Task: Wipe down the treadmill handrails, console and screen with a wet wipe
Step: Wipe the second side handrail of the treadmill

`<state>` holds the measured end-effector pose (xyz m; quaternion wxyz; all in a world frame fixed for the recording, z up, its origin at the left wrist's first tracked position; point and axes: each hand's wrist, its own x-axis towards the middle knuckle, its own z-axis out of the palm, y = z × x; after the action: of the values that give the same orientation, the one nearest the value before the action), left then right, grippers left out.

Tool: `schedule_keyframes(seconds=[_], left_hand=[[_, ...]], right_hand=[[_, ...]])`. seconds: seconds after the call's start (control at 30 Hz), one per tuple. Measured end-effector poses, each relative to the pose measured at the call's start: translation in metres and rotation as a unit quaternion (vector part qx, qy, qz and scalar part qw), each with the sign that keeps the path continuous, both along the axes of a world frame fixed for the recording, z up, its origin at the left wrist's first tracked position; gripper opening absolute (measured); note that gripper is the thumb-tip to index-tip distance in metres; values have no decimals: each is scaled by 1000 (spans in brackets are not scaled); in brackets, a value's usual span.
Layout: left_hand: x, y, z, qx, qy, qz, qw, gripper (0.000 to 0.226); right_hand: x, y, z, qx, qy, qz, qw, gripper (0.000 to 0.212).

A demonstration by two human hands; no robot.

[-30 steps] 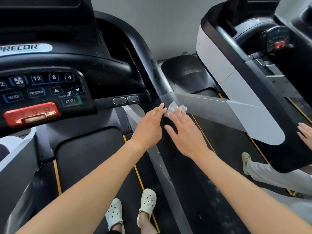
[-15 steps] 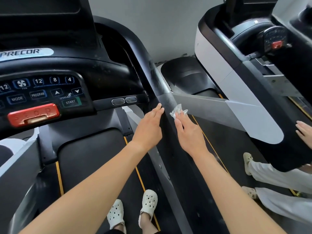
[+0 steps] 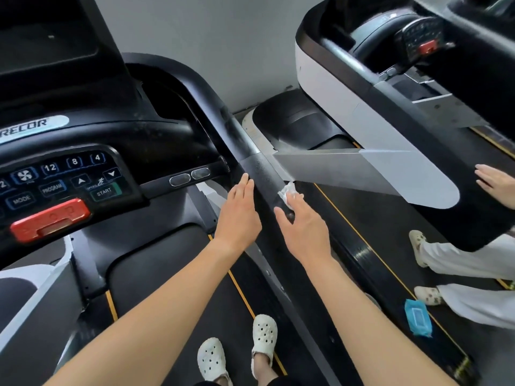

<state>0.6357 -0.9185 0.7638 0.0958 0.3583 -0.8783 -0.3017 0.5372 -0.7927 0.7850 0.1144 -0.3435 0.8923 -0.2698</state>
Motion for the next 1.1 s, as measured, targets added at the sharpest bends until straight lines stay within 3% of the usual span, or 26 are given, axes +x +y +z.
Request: schedule_keyframes(seconds=[0.1,0.2,0.3,0.53,0.77,1.1], left_hand=[[6,2,0,-30,-13,-21,999,76],[7,2,-1,-48,-30,-36,998,77],[3,0,1,-63,-30,-44,997,76],[-2,-3,6,-61,-22,-46,997,73],[-5,-9,11,-59,-38,-47,996,70],[-9,-7,5,-50,-49,-37,997,73]], right_hand=[[-14,-5,-3,53,70,57,994,59],[-29,-26,-1,94,44,93,990,67],[-28,-31,-5,81,21,98,992,69],[-30,14,-9,65,91,142,984,61],[-43,-53,3,74,-12,167,983,63],[-55,-29,1,34,-33,171,984,48]])
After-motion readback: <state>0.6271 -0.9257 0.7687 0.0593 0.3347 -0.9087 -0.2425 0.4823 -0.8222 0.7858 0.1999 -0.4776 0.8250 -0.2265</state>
